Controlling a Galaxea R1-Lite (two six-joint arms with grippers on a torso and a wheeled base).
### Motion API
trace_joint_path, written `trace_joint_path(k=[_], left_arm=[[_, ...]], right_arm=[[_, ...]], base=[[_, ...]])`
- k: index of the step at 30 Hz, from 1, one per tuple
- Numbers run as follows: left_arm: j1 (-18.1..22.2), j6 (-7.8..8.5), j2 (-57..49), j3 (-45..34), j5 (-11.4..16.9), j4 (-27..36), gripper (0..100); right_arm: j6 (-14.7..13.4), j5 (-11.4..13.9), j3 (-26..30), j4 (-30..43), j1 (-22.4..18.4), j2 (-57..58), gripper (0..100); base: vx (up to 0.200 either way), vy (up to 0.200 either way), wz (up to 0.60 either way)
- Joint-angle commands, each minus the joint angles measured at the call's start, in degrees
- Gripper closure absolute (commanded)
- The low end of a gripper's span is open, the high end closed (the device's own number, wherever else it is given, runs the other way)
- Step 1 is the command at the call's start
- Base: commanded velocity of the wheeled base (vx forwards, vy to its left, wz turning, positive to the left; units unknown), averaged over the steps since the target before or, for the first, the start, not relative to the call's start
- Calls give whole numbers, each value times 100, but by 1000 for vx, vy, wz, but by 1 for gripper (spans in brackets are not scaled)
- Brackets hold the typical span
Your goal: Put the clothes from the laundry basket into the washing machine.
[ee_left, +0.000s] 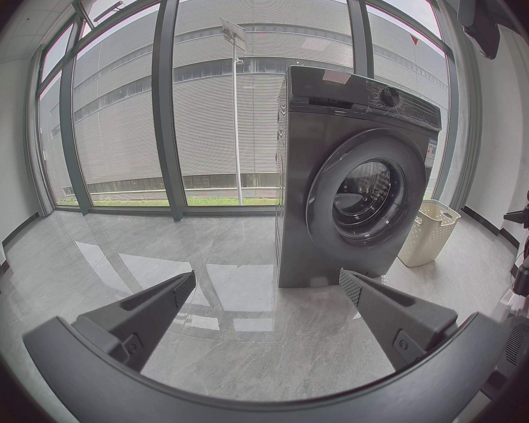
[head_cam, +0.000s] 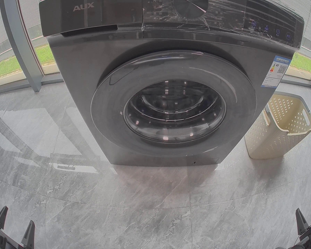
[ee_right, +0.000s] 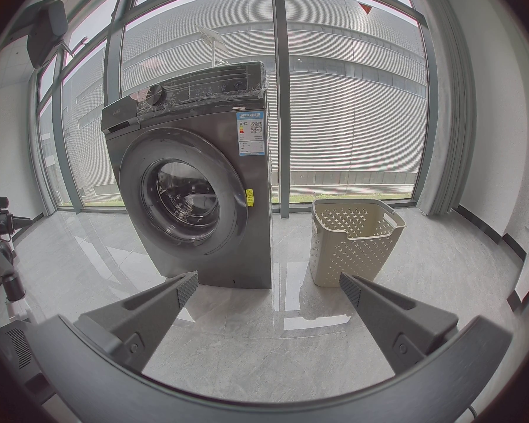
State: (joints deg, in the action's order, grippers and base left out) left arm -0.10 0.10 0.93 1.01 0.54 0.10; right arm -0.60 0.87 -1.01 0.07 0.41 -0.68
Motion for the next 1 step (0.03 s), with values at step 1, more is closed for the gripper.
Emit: trace_joint_path(k=[1], left_arm=[[1,-1,-66,-92,-1,-1,0]], right_arm=[[-2,1,101,1,2,33,0]], base=[[0,0,0]])
